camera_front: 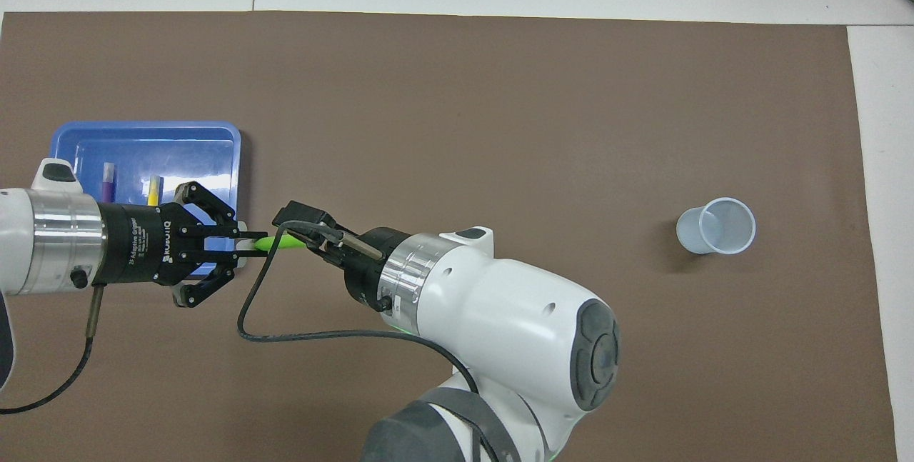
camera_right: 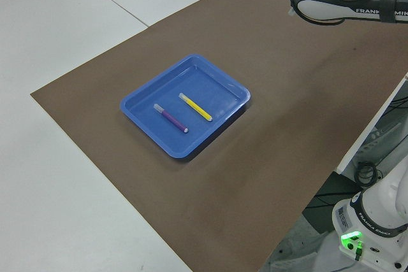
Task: Transfer and insert pens with both arms
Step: 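Close the right gripper on the green pen while the left gripper opens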
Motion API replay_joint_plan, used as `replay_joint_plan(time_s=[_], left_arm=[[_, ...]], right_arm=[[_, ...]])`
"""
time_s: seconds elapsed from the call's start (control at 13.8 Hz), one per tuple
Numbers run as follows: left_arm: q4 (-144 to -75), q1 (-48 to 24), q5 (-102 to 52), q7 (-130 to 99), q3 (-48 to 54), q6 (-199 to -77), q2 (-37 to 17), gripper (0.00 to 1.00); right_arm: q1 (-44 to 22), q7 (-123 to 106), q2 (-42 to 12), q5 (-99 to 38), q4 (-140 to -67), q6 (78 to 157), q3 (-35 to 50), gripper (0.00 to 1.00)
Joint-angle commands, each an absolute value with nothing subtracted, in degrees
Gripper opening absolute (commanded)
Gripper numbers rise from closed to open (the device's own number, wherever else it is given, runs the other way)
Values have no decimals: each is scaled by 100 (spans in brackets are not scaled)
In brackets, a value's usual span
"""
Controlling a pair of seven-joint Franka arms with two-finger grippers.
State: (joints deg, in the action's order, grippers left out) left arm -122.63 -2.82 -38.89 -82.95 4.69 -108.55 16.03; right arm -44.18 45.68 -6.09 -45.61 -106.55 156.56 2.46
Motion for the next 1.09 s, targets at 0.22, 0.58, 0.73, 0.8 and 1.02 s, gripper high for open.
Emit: replay_joint_plan(time_s=[0.22,0.58,0.73,0.8,1.02], left_arm=[[-12445,-360,-3990,-8411,422,-10986,1784,0],[-12445,-360,-3990,-8420,422,-10969,1793,0],[-12445,-360,-3990,-8420,422,-10960,1802,0],[-12445,-360,-3990,-8420,422,-10960,1802,0],[-12445,-360,-3990,-8446,422,-10960,1802,0]], right_arm=[[-4482,4500,-668,-4588,-10564,15837,255,50],[-4491,4491,-677,-4588,-10564,15961,255,36],[-4491,4483,-677,-4588,-10573,15970,255,28],[-4491,4482,-685,-4588,-10573,15978,255,19],[-4483,4491,-712,-4588,-10582,16119,255,0]])
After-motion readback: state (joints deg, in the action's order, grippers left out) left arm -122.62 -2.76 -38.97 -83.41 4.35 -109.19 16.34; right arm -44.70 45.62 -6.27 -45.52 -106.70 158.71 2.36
